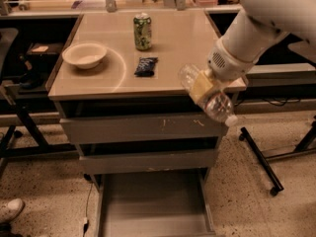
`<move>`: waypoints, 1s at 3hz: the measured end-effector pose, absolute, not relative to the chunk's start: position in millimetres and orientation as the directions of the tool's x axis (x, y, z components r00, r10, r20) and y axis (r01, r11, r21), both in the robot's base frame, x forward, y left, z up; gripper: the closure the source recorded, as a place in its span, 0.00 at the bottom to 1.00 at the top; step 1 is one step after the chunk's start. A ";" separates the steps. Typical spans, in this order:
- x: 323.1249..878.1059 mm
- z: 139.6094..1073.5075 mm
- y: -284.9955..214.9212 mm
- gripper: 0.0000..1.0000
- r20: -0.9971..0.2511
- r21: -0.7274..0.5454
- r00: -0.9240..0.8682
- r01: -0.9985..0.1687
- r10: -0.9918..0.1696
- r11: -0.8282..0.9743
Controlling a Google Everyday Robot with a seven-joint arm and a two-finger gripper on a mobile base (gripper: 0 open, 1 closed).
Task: Place water bottle into bottom drawer
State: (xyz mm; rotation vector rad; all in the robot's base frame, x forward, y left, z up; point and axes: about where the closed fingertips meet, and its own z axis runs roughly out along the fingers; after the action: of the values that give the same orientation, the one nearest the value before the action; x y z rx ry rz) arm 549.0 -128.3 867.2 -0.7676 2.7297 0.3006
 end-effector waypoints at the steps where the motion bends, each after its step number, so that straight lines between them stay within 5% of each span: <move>1: 536.2 852.5 -127.8 1.00 -0.294 0.125 -0.823 -0.538 -0.486 0.834; 3: 516.6 830.5 -127.9 1.00 -0.266 0.190 -0.855 -0.499 -0.444 0.846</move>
Offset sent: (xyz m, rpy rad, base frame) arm -0.0141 0.0005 -0.0158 -0.0174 0.0362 0.0087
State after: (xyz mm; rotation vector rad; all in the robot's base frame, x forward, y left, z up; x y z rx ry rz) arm 516.6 -127.9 830.5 -0.7270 2.8115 0.3737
